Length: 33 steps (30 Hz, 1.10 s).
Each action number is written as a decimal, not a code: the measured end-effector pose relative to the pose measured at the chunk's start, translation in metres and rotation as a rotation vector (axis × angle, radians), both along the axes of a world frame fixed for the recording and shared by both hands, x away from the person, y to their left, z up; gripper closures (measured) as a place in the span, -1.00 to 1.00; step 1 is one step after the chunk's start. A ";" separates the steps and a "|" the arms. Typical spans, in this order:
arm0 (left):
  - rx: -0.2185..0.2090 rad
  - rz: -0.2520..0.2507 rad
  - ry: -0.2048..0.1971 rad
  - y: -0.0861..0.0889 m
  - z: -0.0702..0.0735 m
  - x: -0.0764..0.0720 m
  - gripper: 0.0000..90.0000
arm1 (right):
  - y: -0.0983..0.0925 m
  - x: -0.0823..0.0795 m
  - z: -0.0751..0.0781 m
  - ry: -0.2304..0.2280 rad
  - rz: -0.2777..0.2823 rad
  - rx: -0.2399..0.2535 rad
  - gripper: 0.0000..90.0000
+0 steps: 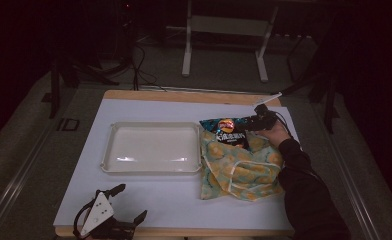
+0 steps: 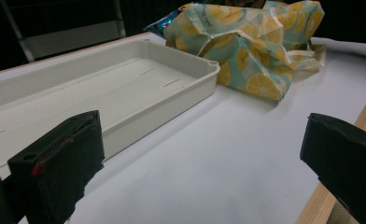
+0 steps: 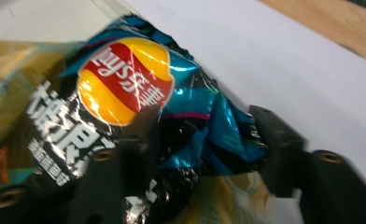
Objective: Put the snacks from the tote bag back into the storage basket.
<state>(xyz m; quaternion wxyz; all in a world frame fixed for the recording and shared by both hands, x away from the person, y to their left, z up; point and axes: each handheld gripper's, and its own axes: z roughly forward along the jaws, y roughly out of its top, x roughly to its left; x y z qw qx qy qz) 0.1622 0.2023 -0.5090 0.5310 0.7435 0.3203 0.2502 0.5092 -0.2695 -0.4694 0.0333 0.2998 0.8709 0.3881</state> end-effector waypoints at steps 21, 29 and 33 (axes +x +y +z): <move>0.001 -0.018 -0.009 -0.003 0.002 0.001 -1.00 | 0.013 -0.049 0.037 -0.185 -0.025 -0.112 1.00; -0.001 -0.030 -0.010 -0.006 0.002 0.005 -1.00 | 0.001 -0.070 0.054 -0.233 -0.039 -0.073 1.00; -0.001 -0.038 -0.013 -0.007 0.002 0.006 -1.00 | -0.009 -0.080 0.064 -0.261 -0.047 -0.055 1.00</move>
